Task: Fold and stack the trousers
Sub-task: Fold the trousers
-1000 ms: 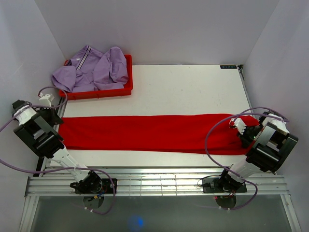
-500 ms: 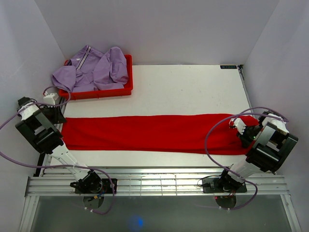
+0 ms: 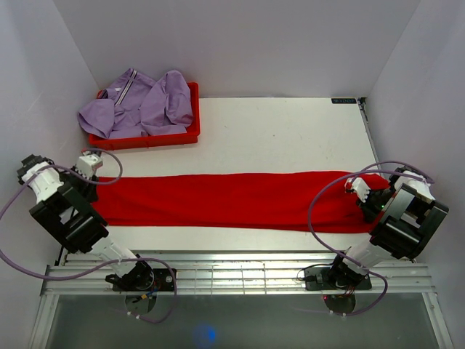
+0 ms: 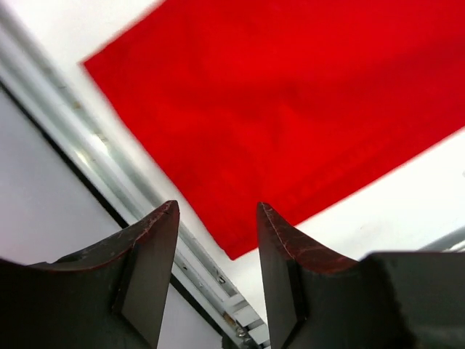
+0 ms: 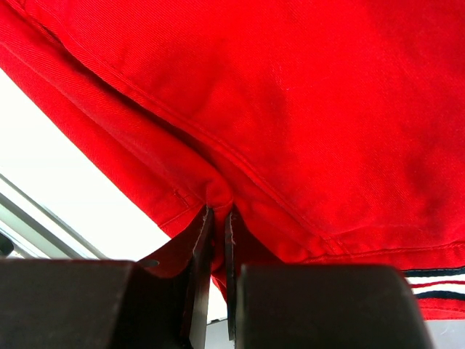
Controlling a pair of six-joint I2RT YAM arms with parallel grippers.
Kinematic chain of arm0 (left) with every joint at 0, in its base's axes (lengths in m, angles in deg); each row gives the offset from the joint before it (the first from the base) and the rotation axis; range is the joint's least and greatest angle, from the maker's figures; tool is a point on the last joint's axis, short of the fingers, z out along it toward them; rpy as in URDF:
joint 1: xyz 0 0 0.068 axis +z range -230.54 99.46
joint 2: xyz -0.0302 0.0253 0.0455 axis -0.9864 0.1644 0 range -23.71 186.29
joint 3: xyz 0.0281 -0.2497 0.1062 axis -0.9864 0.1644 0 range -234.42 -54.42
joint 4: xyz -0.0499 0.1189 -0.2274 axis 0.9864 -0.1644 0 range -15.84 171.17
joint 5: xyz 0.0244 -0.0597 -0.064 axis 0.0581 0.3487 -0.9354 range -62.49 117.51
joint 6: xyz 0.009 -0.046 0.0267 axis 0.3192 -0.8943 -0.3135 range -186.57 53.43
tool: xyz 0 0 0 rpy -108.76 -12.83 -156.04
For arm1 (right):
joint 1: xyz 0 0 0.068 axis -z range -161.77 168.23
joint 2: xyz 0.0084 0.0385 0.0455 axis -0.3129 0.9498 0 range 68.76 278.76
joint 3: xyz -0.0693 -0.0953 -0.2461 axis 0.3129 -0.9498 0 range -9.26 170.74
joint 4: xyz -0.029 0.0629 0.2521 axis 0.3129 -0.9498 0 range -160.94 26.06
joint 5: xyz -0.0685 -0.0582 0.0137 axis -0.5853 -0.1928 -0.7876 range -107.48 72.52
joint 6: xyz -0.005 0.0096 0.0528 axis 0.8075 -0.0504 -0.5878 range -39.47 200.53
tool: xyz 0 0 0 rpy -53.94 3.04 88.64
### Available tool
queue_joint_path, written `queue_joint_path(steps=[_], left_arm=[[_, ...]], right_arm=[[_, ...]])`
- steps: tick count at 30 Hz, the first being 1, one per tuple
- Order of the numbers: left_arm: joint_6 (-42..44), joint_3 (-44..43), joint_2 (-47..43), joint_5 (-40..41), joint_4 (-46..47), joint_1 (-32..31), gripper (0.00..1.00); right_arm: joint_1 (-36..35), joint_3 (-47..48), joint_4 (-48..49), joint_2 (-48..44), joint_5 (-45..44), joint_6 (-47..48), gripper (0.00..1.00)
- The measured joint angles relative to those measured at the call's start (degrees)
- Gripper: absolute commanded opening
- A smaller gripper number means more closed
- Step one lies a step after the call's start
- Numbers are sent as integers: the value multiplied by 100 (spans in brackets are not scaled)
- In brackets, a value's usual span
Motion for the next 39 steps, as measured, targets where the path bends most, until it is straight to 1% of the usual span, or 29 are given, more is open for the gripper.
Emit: queue_joint_path(steps=[4, 8, 11, 15, 17, 18, 20, 26, 39], left_arm=[[911, 907, -223, 393, 87, -22, 57], [1344, 1517, -256, 699, 466, -90, 56], [1526, 1797, -319, 848, 852, -166, 56], [1628, 1965, -435, 946, 1287, -271, 54], [1652, 2044, -474, 960, 1456, -304, 52], [1670, 2090, -496, 973, 1528, -326, 50], [1716, 2170, -535, 999, 1624, -363, 49], [1947, 2155, -581, 1034, 1478, -387, 54], [2227, 2120, -595, 1257, 1250, -387, 53]], right_arm=[[-4, 0, -2, 0, -2, 0, 8], [-4, 0, -2, 0, -2, -2, 8], [-7, 0, -2, 0, -2, -4, 8], [-11, 0, -2, 0, -4, -22, 8], [-11, 0, -2, 0, -2, -24, 8], [-13, 0, -4, 0, -4, -24, 8], [-17, 0, -4, 0, -9, -28, 8], [-31, 2, -2, 0, -28, -48, 8], [-31, 7, -2, 9, -28, -57, 8]])
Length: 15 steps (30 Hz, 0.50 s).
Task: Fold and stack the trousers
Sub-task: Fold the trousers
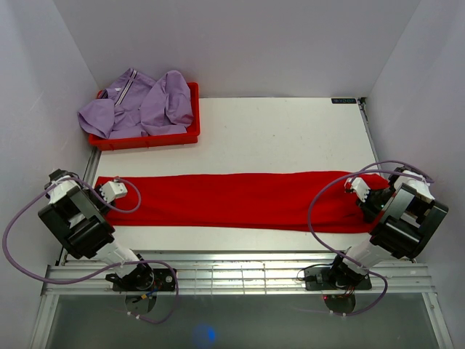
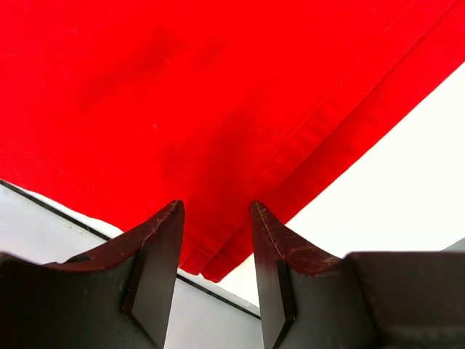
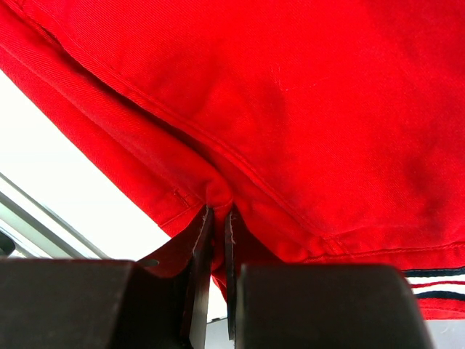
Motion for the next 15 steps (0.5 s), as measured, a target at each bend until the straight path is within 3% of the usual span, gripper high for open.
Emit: queue_joint_path(steps=[9, 15], left_arm=[[22, 0, 90, 90, 44, -4, 47], [153, 0, 90, 105, 7, -26, 53]], right_arm=[[0, 4, -4, 7, 0, -11, 8], [-63, -20, 55, 7, -90, -79, 8]])
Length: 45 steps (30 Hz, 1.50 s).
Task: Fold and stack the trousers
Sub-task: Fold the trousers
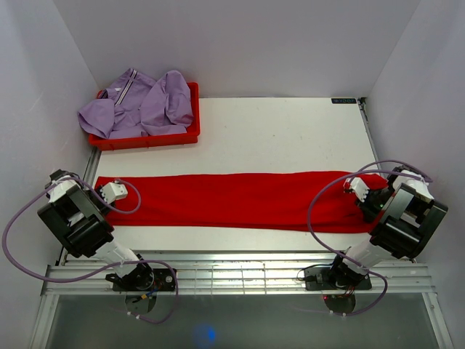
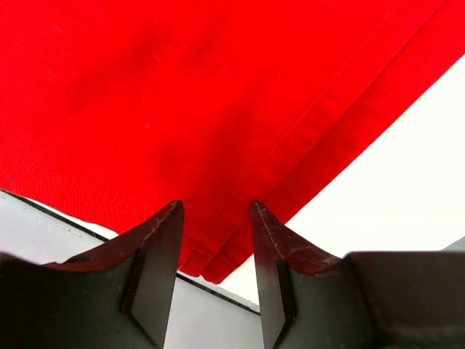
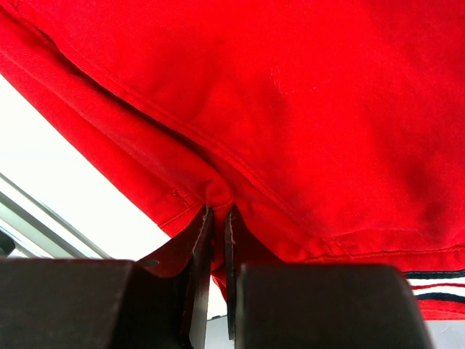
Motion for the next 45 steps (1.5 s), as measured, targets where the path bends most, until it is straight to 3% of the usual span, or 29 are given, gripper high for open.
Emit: queue_joint_path(steps=[8, 15, 21, 31, 45], left_arm=[[15, 0, 7, 11, -26, -24, 48], [-17, 0, 94, -2, -96, -50, 16], [-11, -162, 92, -74, -378, -55, 0], [-61, -892, -50, -420, -1078, -81, 0], [-31, -1003, 299, -164, -1309, 378, 0]], right_arm=[[-101, -61, 98, -15, -168, -153, 8], [-179, -94, 166, -13, -295, -286, 8], [-243, -114, 216, -13, -402, -417, 8], [-256, -94, 223, 24, -422, -535, 8], [-284, -26, 188, 101, -463, -660, 8]])
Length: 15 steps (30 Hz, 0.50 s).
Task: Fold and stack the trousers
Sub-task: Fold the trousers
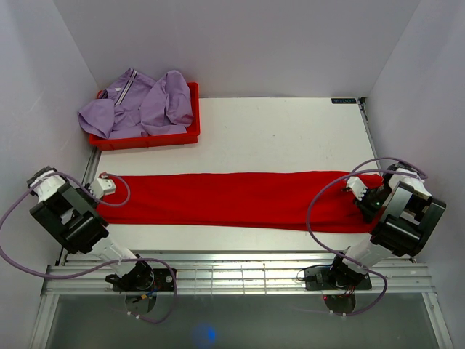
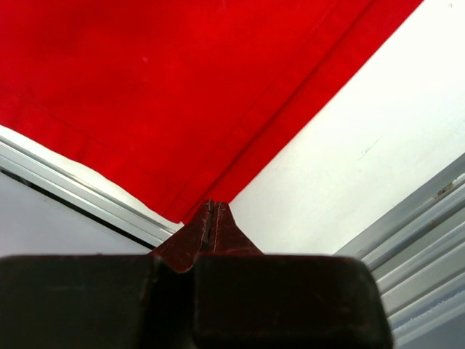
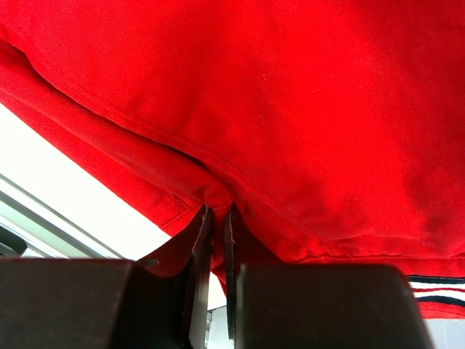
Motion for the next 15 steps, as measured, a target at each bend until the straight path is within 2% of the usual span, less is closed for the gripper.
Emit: queue_joint_path(steps=[7, 8, 11, 12, 15], left_arm=[[-24, 179, 114, 127, 234, 90, 0], [-44, 234, 125, 125, 284, 90, 10], [-85, 304, 166, 55, 356, 92, 28], [-87, 304, 160, -13, 382, 98, 40], [-15, 387, 59, -186, 553, 111, 53]], right_arm=[[-4, 9, -4, 9, -4, -44, 8], [-4, 11, -7, 9, -4, -44, 8], [-7, 15, -13, 9, -4, -42, 8], [-7, 17, -15, 9, -4, -42, 8], [-7, 22, -22, 11, -4, -42, 8]])
